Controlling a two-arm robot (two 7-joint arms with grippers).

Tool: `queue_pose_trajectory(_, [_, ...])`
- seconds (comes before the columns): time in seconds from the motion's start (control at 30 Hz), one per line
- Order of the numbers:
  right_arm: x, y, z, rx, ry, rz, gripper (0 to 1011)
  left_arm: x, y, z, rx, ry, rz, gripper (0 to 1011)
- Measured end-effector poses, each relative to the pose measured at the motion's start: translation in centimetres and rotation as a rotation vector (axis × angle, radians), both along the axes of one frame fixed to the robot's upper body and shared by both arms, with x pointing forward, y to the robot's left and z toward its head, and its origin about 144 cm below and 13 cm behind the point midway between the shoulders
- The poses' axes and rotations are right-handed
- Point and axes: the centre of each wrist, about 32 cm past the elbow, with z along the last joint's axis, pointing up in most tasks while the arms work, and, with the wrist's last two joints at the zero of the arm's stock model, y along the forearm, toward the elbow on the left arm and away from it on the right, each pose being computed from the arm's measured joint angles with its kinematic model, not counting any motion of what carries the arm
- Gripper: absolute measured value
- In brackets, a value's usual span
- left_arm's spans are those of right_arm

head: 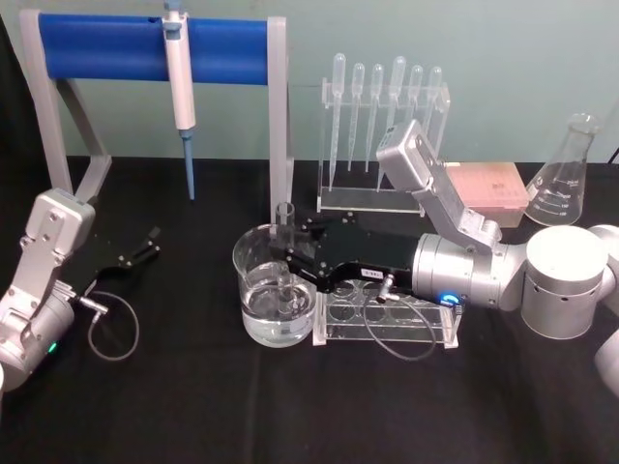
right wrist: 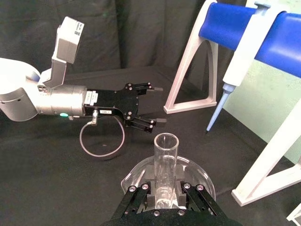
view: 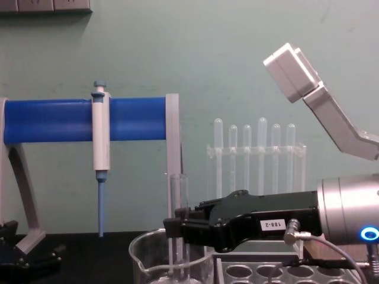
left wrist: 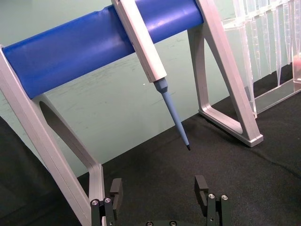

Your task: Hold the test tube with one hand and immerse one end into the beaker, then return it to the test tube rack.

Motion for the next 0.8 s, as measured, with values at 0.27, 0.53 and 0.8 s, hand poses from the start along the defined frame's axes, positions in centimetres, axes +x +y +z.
queue_pose_trajectory(0.27, [-0.01, -0.01, -0.03, -0.001, 0.003, 0.001, 243, 0.00, 0.00, 0.00, 0.000, 0.000, 0.000, 1000])
queue_pose_trajectory(0.53, [0.00, -0.03, 0.00, -0.001, 0.002, 0.001, 243, 0.00, 0.00, 0.00, 0.000, 0.000, 0.000, 1000])
queue_pose_trajectory(0.8, [0.01, -0.03, 0.03, -0.002, 0.001, 0.002, 243, 0.00, 0.00, 0.00, 0.000, 0.000, 0.000, 1000])
